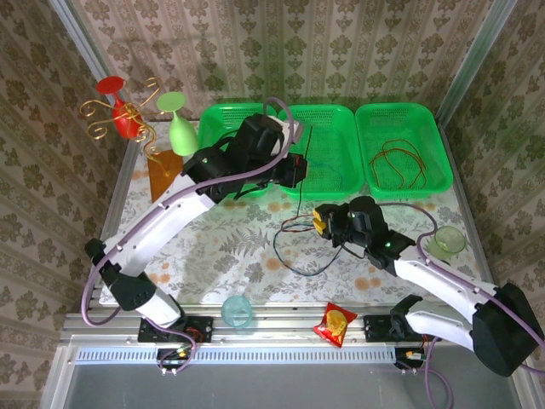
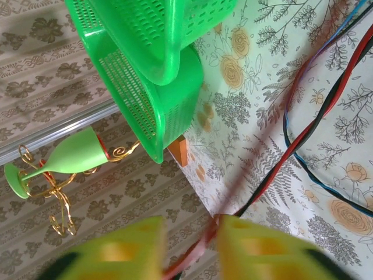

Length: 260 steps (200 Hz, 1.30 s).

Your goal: Untangle the cables

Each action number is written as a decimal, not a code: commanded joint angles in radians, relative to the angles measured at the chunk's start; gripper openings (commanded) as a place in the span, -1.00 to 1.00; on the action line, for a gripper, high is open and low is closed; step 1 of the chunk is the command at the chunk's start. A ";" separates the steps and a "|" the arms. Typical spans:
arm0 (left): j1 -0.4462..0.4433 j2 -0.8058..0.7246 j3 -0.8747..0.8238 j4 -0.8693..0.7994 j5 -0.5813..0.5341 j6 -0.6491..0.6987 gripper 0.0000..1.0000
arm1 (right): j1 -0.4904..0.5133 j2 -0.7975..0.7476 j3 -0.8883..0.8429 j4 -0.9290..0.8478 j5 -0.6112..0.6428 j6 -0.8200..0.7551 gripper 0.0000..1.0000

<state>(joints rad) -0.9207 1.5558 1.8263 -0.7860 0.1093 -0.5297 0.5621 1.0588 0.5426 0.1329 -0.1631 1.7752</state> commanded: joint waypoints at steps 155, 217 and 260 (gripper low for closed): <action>0.133 -0.576 -0.395 0.298 -0.416 0.028 -1.00 | -0.114 -0.507 0.192 -0.625 0.513 -0.145 -1.00; 0.133 -0.842 -0.591 0.410 -0.667 0.028 -1.00 | -0.159 -0.510 0.258 -0.731 0.663 -0.094 -1.00; 0.133 -1.000 -0.703 0.500 -0.817 0.056 -1.00 | -0.181 -0.540 0.290 -0.800 0.726 -0.108 -1.00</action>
<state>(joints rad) -0.7971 0.6369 1.1683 -0.4000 -0.5320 -0.5144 0.3988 0.5499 0.7944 -0.5705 0.4168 1.6600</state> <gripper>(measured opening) 0.043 0.065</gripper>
